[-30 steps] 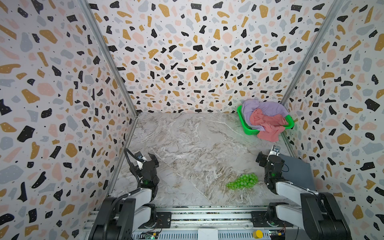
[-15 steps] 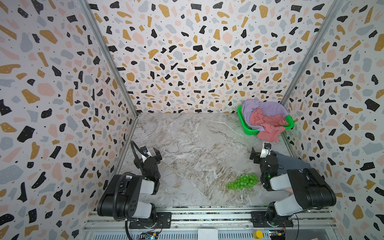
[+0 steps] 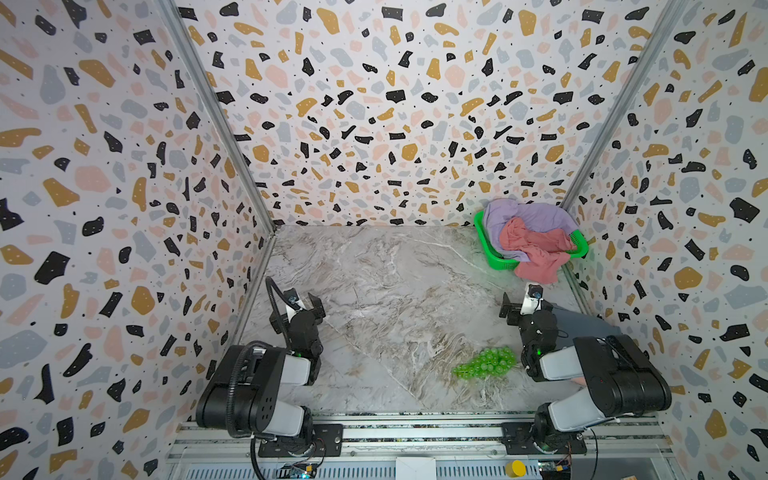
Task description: Fold and stack the t-shirts
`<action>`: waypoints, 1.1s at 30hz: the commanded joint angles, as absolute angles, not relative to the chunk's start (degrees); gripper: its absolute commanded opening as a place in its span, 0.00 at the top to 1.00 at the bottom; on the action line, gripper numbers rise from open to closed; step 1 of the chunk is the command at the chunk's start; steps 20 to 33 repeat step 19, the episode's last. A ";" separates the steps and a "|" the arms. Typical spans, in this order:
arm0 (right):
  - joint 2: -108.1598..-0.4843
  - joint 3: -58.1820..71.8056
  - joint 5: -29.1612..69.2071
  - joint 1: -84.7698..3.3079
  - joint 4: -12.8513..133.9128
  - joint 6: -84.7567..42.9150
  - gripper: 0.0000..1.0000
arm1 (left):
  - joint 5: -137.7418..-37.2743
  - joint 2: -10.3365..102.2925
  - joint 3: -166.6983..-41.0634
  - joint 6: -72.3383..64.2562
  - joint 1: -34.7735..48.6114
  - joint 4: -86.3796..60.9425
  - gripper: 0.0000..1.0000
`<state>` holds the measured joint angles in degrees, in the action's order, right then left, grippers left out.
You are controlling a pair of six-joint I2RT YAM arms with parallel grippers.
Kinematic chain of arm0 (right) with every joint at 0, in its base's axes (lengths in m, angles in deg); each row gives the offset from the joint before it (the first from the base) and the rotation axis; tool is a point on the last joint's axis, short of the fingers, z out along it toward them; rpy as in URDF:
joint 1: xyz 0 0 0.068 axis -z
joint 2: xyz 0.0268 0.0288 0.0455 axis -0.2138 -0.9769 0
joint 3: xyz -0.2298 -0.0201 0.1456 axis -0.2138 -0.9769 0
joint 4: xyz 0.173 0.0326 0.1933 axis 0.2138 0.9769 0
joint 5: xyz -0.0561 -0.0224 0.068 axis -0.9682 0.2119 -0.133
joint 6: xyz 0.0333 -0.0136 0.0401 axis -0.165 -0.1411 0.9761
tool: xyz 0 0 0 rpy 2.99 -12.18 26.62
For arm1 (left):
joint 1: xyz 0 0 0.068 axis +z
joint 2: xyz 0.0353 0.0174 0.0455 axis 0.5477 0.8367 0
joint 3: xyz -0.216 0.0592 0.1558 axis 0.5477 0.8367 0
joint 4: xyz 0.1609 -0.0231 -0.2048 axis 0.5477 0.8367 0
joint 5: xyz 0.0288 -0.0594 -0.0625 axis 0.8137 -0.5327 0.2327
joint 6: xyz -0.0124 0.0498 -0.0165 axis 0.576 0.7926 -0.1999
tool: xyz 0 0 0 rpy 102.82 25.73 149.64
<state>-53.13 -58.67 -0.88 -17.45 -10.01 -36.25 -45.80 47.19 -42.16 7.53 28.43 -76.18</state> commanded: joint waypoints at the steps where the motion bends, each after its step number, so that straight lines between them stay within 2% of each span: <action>1: -51.80 -59.18 -0.81 -17.60 -12.30 -36.87 0.01 | -44.29 46.23 -42.25 8.43 28.02 -78.90 0.00; 33: -51.97 -59.03 -0.86 -17.80 -12.40 -37.14 0.01 | -44.13 46.28 -42.27 8.60 27.94 -78.98 0.01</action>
